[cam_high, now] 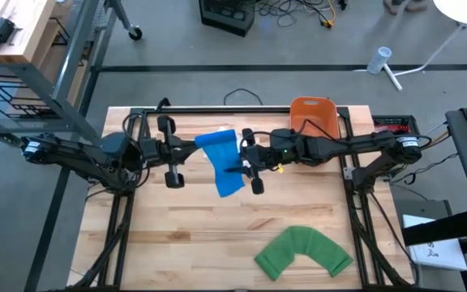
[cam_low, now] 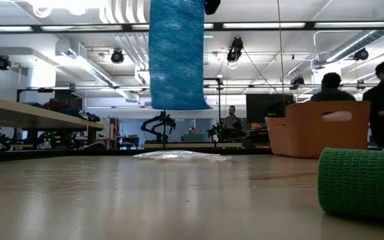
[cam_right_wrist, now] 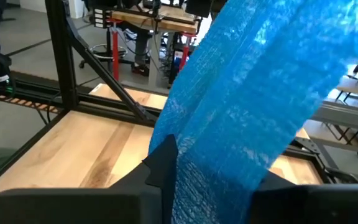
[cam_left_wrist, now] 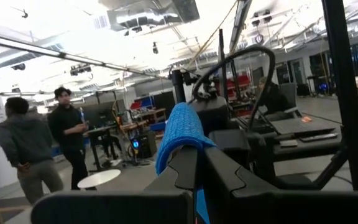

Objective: Roll bandage
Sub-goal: Roll the blue bandage

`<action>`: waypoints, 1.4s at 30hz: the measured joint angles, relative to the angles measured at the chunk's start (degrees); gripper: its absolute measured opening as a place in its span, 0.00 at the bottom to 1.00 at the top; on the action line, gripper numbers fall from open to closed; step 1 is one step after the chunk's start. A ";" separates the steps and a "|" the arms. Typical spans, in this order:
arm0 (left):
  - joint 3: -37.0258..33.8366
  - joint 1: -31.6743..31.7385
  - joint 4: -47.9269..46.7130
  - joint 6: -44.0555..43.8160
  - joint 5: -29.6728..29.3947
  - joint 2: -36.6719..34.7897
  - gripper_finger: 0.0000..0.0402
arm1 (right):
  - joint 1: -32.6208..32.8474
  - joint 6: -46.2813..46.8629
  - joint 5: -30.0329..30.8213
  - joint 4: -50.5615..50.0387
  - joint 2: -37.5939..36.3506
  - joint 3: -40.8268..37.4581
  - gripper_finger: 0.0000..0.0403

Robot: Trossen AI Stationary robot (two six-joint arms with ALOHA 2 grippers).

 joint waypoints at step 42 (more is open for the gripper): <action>-0.02 -0.13 1.11 -0.76 7.82 0.48 0.00 | -1.51 -3.10 3.46 -7.55 -0.62 5.33 0.53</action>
